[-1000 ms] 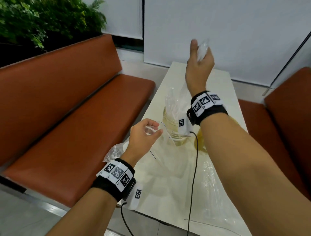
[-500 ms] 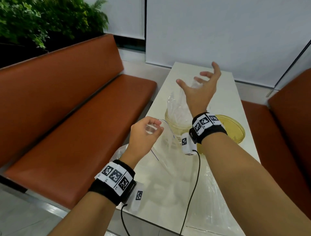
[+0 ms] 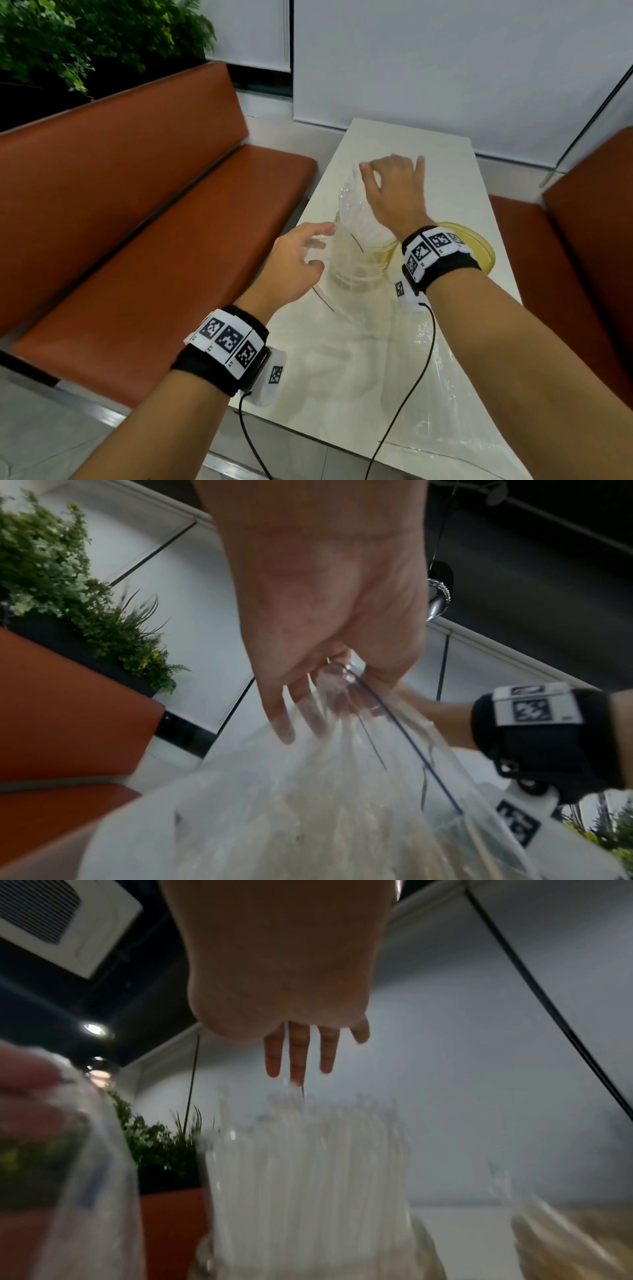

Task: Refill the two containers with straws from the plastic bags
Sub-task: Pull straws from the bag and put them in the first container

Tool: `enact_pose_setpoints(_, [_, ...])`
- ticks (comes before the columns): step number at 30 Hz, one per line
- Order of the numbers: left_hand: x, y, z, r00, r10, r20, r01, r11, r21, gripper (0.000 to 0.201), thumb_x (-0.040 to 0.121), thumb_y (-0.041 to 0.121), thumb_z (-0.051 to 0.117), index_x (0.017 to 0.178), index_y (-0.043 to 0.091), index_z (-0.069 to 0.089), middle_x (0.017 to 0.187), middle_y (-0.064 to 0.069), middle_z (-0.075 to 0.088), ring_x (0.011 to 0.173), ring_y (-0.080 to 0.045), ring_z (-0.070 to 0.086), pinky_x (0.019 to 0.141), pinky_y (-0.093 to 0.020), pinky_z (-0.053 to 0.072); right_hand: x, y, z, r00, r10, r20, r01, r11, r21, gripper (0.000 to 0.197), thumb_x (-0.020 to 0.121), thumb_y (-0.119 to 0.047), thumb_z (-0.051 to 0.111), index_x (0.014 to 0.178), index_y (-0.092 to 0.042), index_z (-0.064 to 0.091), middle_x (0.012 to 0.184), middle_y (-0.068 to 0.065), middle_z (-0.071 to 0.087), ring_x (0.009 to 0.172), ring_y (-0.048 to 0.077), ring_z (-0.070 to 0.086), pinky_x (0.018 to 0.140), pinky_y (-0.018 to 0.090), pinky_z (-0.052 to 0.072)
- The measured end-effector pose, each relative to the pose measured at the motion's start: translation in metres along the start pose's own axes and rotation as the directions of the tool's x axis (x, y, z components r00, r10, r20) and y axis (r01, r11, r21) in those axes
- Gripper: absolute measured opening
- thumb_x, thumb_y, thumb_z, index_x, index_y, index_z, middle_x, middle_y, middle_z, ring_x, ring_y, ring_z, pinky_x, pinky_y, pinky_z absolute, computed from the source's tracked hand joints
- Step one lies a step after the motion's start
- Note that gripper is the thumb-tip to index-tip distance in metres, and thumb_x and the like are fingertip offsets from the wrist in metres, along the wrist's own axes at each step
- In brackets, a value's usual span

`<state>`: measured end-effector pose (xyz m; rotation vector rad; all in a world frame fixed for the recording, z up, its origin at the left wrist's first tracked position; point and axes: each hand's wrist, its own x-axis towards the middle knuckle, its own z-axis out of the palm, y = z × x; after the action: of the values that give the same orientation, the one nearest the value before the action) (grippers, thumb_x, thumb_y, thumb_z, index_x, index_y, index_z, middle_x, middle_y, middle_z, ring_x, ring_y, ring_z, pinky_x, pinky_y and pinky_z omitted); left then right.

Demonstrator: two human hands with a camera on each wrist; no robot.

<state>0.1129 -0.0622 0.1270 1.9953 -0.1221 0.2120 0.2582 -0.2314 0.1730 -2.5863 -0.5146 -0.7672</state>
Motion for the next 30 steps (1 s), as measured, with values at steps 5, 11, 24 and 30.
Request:
enact_pose_setpoints(5, [0.003,0.004,-0.004,0.989,0.02,0.144,-0.039,0.991,0.131,0.087,0.073,-0.016,0.056,0.151,0.02,0.043,0.147,0.009,0.047,0.126,-0.011,0.05,0.091,-0.002,0.036,-0.015,-0.031,-0.058,0.97,0.0,0.243,-0.074,0.953,0.295,0.034,0.087,-0.026,0.058,0.06,-0.008,0.069,0.053,0.001,0.066,0.05,0.022,0.062,0.057,0.03,0.054])
enact_pose_setpoints(11, [-0.002,0.003,0.004,0.973,0.081,0.215,-0.128,0.968,0.216,0.094,0.073,-0.017,0.059,0.156,0.019,0.033,0.154,0.008,0.039,0.137,-0.011,0.035,0.1,0.002,0.024,-0.068,-0.046,-0.004,0.505,0.002,0.863,-0.097,0.994,0.055,0.018,0.091,-0.021,0.065,0.106,-0.015,0.074,0.096,-0.002,0.072,0.08,0.016,0.07,0.086,0.035,0.059])
enact_pose_setpoints(24, [-0.03,-0.002,0.013,0.968,0.145,0.206,-0.197,0.945,0.263,0.104,0.067,-0.021,0.046,0.159,0.023,0.026,0.162,0.014,0.028,0.136,-0.007,0.031,0.108,-0.007,0.028,-0.154,-0.062,0.069,0.392,0.139,0.909,0.225,0.944,-0.242,0.022,0.102,-0.013,0.048,0.117,-0.004,0.06,0.108,0.008,0.063,0.111,0.029,0.066,0.085,0.034,0.05])
enact_pose_setpoints(30, [-0.027,-0.01,0.01,0.971,0.083,0.223,-0.161,0.918,0.363,0.086,0.078,-0.001,0.066,0.154,0.024,0.035,0.155,0.011,0.041,0.137,-0.013,0.038,0.113,-0.028,0.035,-0.13,-0.063,0.018,0.412,0.079,0.908,0.273,0.939,-0.206,0.035,0.102,-0.036,0.051,0.118,-0.006,0.061,0.111,0.008,0.066,0.098,0.027,0.063,0.079,0.034,0.048])
